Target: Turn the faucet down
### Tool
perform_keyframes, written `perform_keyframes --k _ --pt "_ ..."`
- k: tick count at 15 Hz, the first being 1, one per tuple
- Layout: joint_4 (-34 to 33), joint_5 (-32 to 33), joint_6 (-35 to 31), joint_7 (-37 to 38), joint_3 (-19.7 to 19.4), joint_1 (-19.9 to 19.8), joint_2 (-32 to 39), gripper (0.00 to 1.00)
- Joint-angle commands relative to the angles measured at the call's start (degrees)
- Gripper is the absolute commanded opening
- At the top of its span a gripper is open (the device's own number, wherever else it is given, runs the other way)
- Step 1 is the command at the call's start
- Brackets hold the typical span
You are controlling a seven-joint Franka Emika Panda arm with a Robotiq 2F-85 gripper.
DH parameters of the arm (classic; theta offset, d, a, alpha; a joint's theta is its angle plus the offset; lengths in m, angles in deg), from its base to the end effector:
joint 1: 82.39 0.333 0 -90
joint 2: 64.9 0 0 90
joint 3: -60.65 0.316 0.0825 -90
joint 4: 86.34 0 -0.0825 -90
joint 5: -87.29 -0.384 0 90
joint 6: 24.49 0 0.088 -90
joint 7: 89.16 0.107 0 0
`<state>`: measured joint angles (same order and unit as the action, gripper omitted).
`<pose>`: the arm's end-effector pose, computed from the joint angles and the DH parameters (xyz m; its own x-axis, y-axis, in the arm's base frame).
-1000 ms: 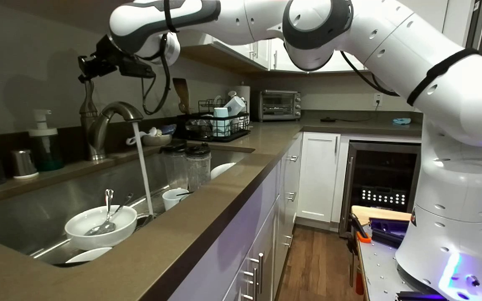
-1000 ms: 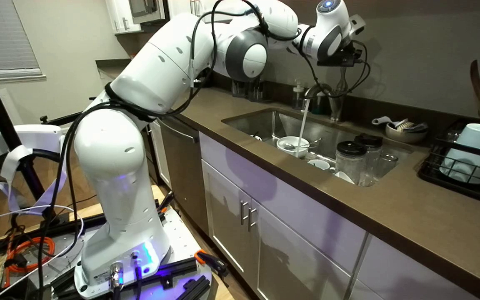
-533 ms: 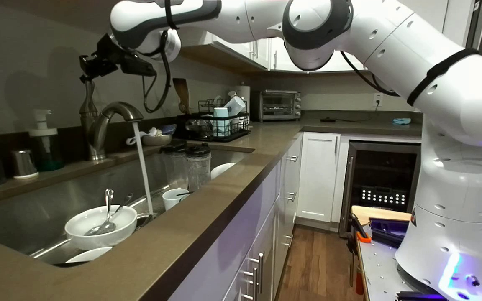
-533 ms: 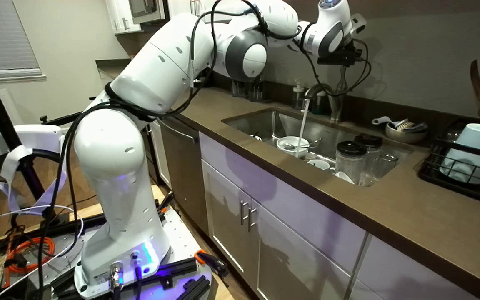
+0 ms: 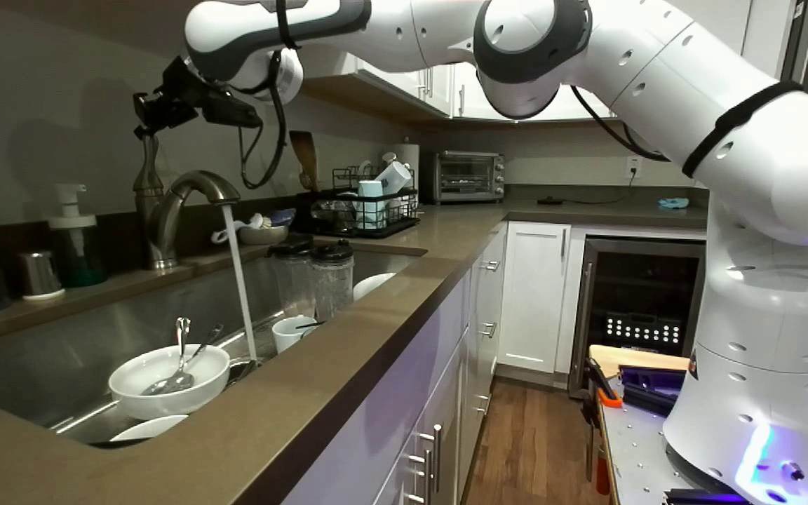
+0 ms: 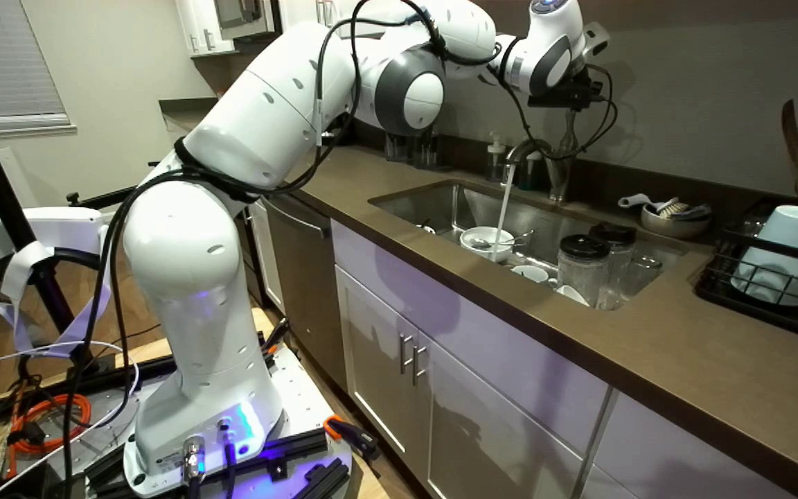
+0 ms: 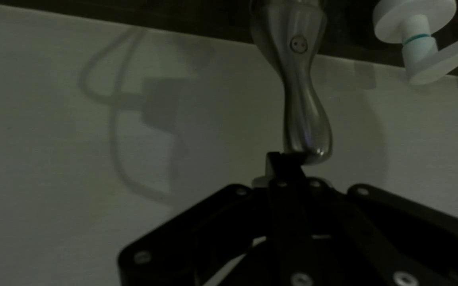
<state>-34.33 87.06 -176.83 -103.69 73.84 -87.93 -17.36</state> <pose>0.8176 0.0178 0.5167 0.5674 0.1471 0.8102 0.2077 -0.9777 0.0320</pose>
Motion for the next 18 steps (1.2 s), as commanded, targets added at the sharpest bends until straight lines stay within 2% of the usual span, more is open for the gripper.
perform_keyframes --k 1,18 --pt "1.74 0.52 0.77 -0.05 -0.53 0.01 -0.56 0.02" --pt "10.36 -0.51 -11.41 0.51 -0.01 -1.56 -2.23 0.02"
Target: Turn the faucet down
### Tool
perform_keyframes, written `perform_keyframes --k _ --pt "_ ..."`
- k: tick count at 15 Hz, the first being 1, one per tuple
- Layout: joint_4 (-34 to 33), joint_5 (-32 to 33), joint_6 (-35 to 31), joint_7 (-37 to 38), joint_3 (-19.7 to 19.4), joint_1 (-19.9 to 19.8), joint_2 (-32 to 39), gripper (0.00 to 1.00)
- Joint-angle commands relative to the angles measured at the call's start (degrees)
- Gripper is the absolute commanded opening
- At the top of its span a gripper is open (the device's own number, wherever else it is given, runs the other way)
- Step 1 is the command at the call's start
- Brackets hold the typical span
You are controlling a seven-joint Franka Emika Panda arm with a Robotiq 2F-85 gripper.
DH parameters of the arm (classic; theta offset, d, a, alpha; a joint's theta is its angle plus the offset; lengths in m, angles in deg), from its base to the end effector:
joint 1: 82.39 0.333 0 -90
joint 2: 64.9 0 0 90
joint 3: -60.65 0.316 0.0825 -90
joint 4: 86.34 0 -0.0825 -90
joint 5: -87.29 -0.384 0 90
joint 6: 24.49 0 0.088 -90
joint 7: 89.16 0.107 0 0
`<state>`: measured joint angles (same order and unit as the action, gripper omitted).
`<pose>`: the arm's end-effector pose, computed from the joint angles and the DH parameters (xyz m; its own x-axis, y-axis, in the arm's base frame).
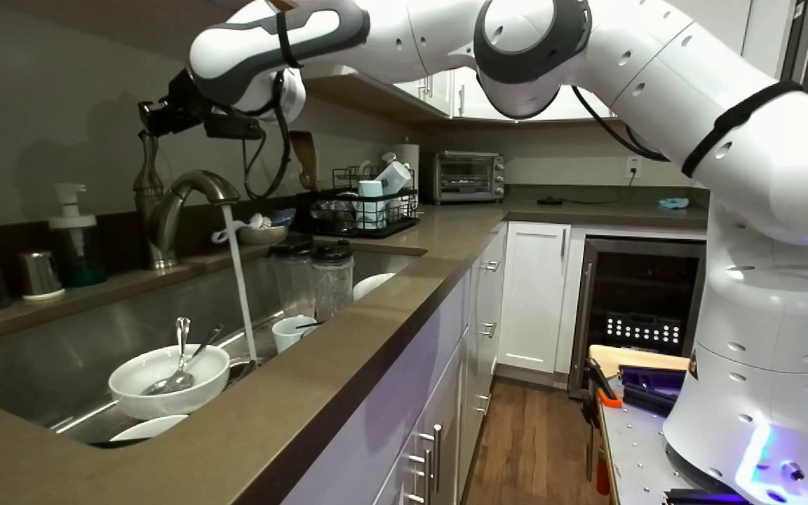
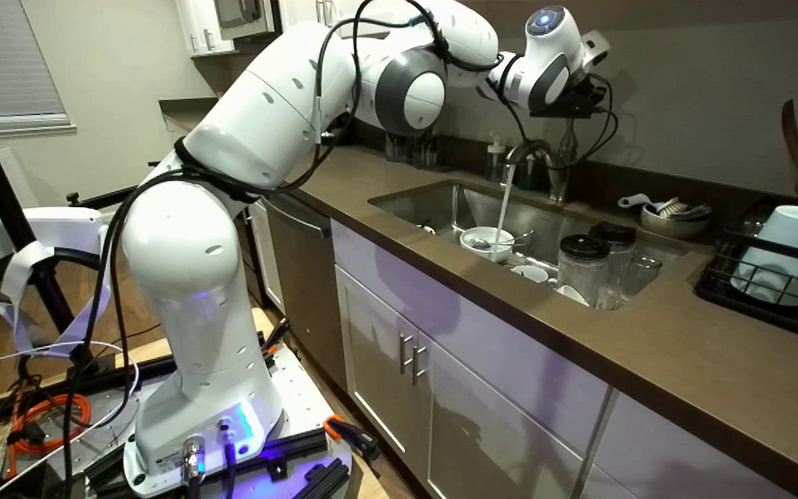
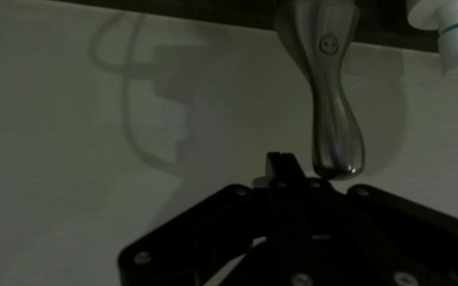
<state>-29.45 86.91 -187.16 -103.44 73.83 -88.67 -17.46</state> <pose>0.8166 0.0103 0.4980 0.4928 0.1207 0.8617 0.1721 -0.9843 0.0395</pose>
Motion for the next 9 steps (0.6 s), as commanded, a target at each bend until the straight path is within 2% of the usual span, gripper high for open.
perform_keyframes --k 1,9 --pt "5.89 -0.38 -1.28 0.10 0.16 -0.98 -2.40 0.02" --pt "9.26 -1.56 -1.82 0.71 -1.85 -0.45 -4.76 0.02"
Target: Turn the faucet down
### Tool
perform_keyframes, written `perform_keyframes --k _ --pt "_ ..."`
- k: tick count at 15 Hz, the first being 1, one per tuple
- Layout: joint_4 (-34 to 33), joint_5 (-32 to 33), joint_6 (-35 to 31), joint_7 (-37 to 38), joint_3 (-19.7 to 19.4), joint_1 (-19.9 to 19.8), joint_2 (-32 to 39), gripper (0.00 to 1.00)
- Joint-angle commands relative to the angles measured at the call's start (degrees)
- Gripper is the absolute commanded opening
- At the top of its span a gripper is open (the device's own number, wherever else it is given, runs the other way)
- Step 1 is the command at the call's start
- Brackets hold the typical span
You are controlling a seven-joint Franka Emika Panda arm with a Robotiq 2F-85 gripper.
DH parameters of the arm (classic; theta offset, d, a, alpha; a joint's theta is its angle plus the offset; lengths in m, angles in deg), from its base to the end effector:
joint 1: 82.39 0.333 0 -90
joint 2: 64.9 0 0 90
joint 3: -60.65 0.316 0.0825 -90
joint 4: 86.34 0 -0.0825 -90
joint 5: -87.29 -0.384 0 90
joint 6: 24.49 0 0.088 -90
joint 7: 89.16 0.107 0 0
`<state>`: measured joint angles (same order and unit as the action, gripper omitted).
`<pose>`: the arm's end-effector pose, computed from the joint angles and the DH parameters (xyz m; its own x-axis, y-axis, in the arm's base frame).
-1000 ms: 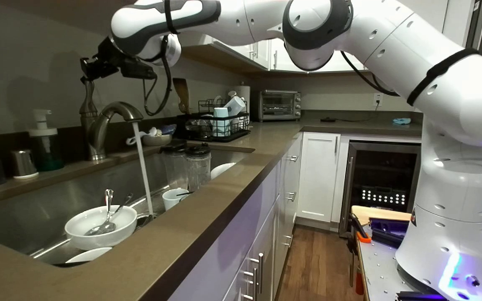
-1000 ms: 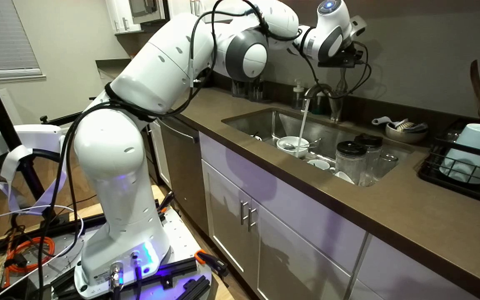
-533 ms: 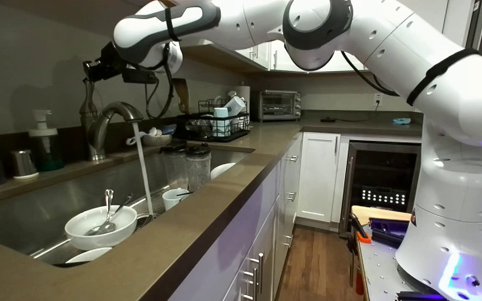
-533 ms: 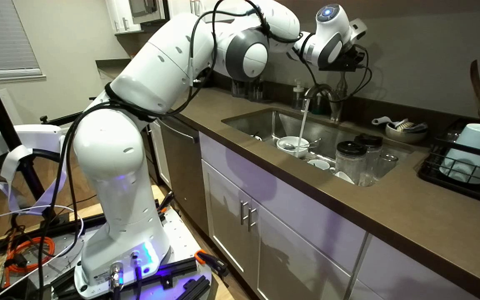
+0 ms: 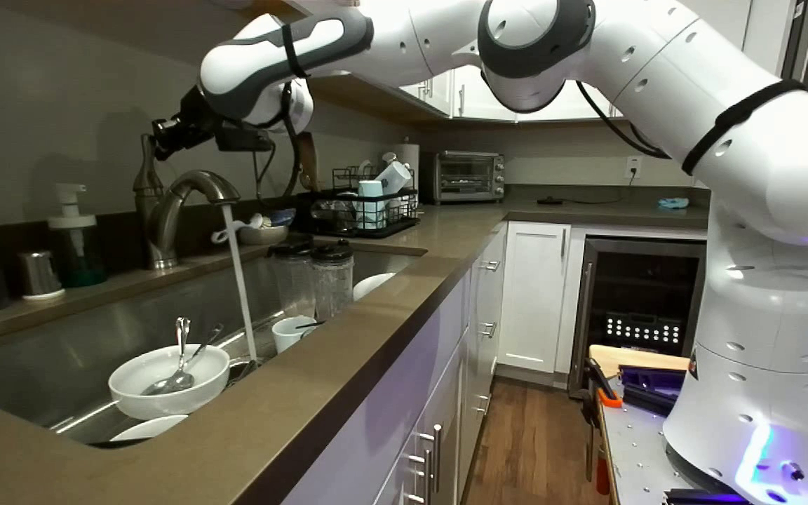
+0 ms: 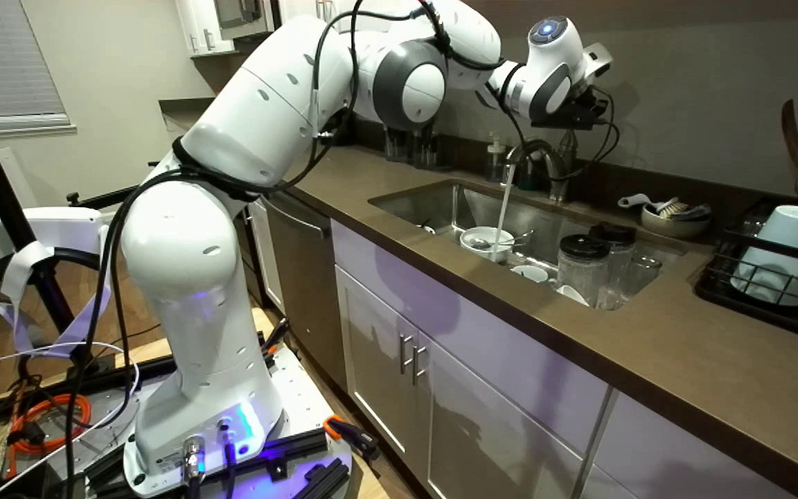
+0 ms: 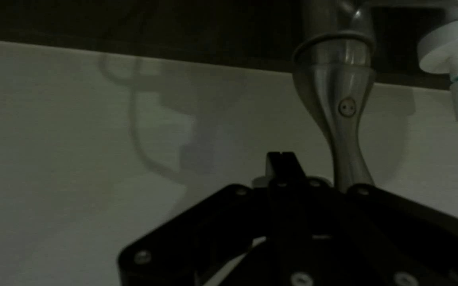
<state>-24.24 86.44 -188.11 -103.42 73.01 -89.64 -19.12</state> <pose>0.8114 -0.0025 0.4751 0.5344 0.1188 0.8368 0.1568 -0.9868 0.0400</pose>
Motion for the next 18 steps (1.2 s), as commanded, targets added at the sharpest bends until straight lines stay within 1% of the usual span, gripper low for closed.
perform_keyframes --k 1,6,10,16,17,18 --pt "4.04 -1.06 -0.89 0.96 -1.24 0.71 -3.38 0.02" --pt "1.90 -0.63 0.26 1.85 -2.56 1.88 -4.22 0.02" --pt "-0.23 -1.08 2.65 0.61 -1.73 1.60 -4.30 0.02" --pt "-3.87 -2.55 7.27 -0.81 -0.27 1.26 -2.54 0.02" --pt "-4.05 -2.00 7.59 -0.65 0.85 0.59 -2.30 0.02" --pt "-4.53 -2.01 8.16 -0.67 1.04 0.60 -2.08 0.02"
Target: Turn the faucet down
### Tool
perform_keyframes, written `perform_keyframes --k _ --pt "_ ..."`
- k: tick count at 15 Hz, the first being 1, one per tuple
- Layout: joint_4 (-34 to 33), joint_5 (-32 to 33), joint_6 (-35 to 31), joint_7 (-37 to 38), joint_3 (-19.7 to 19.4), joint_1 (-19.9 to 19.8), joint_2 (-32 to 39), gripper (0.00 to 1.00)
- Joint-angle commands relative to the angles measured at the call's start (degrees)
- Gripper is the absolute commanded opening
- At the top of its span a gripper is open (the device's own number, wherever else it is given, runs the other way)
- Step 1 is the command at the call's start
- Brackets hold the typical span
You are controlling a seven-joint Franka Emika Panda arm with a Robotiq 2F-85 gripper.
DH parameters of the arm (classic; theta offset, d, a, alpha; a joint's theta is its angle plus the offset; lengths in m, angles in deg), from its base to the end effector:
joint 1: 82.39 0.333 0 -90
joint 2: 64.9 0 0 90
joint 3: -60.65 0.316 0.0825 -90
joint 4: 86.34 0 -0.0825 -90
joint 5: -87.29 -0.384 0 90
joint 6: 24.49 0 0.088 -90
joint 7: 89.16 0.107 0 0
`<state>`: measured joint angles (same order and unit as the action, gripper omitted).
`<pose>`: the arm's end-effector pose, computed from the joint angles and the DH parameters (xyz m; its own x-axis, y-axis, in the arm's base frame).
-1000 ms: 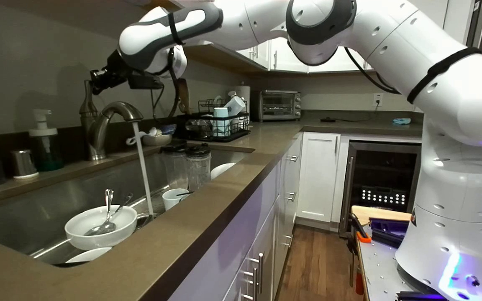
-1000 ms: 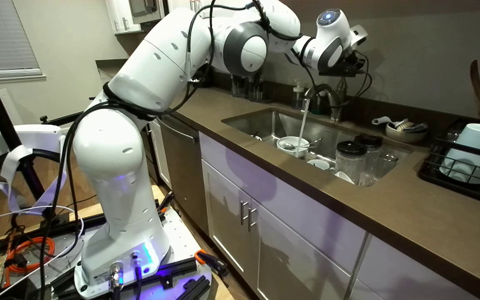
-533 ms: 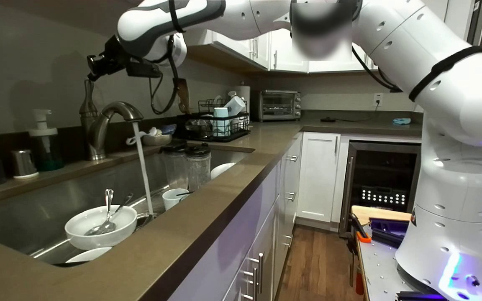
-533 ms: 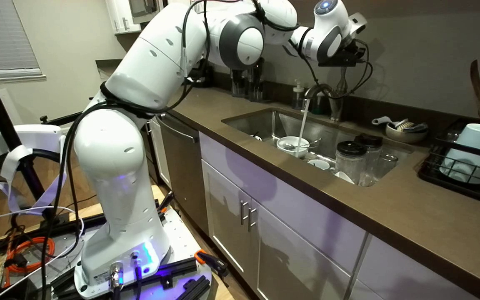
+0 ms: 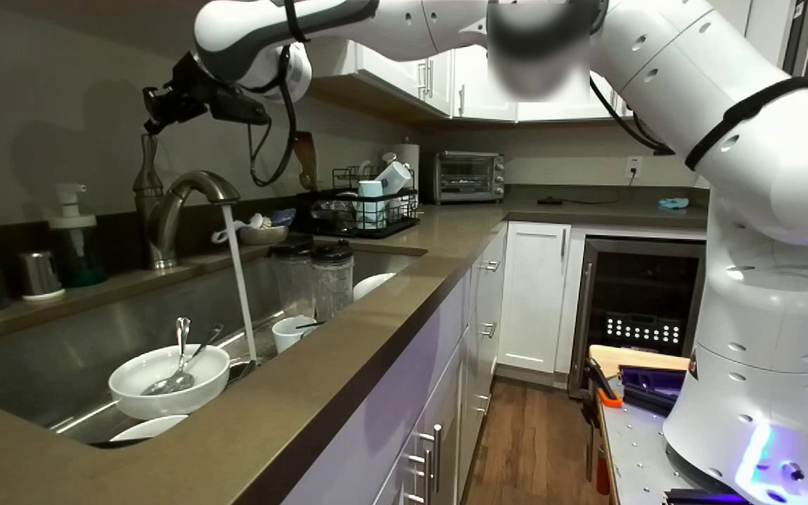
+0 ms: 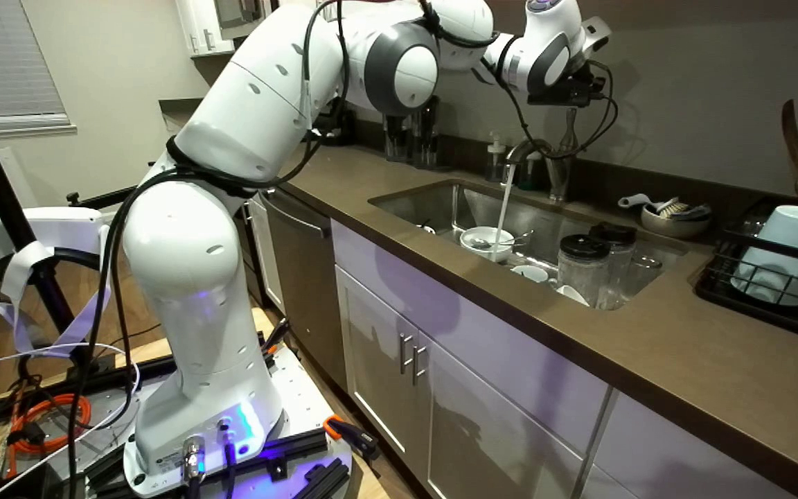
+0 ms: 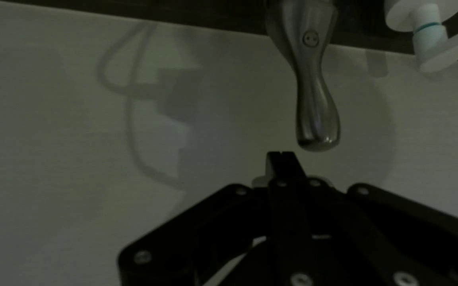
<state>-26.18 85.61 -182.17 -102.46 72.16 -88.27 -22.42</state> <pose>0.8036 0.0102 0.5238 0.5460 0.1181 0.8294 0.1698 -0.9851 0.0285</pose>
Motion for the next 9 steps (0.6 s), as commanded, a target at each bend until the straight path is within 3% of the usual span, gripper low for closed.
perform_keyframes --k 1,9 --pt "-3.14 -1.08 2.45 -1.64 2.15 -0.79 1.60 0.02" --pt "-9.00 -0.89 5.09 -2.10 3.83 -0.88 5.23 0.02"
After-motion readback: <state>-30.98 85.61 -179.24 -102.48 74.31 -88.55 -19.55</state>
